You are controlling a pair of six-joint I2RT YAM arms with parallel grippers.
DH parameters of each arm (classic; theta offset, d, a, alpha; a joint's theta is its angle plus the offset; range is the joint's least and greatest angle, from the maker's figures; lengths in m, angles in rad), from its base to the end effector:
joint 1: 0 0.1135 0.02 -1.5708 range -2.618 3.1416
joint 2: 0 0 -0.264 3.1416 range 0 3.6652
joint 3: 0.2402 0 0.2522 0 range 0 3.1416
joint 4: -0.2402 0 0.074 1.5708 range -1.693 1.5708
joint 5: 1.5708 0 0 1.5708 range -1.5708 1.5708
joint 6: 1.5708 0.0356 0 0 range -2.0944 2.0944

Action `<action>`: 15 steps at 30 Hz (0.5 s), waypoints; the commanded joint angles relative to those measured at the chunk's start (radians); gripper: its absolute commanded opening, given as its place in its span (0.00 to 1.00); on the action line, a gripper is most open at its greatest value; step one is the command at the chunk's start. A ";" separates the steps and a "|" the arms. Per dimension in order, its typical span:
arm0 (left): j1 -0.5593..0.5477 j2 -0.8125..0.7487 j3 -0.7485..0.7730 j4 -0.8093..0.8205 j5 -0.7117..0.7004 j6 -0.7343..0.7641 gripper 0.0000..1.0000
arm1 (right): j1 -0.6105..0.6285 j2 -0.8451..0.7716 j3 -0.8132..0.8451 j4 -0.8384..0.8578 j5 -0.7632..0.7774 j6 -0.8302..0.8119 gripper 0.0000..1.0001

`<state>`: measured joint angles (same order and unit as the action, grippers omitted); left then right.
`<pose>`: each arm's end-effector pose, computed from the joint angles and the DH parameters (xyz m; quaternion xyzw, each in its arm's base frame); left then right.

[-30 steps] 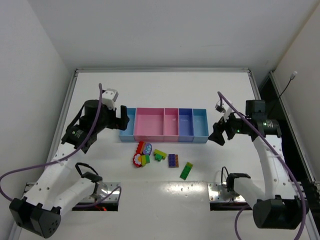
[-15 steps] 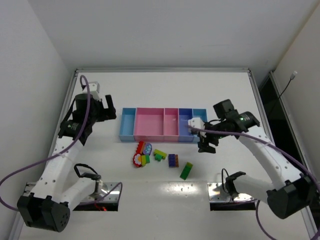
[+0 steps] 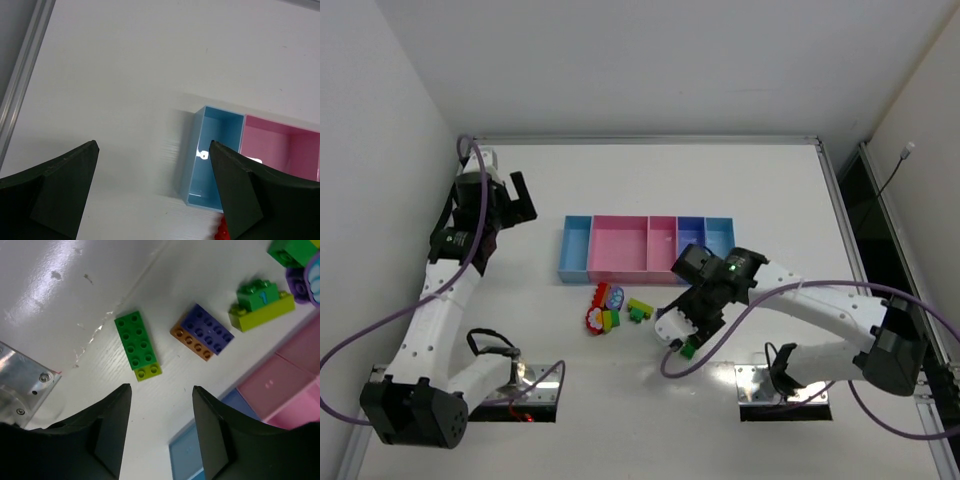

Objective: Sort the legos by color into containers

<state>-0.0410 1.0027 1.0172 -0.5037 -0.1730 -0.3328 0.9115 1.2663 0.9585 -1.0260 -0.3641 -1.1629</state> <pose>0.2184 -0.0028 0.3483 -0.1682 0.8386 -0.0225 0.5177 0.1233 0.1798 0.2441 -0.8517 0.4783 0.1638 0.1379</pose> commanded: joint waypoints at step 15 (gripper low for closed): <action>0.029 0.142 0.127 0.010 -0.040 0.048 1.00 | 0.225 0.136 -0.129 0.098 0.132 -0.049 0.56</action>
<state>-0.0235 1.1404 1.0977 -0.5083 -0.2089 -0.2939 1.1286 1.3685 0.8379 -0.9684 -0.2481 -1.2007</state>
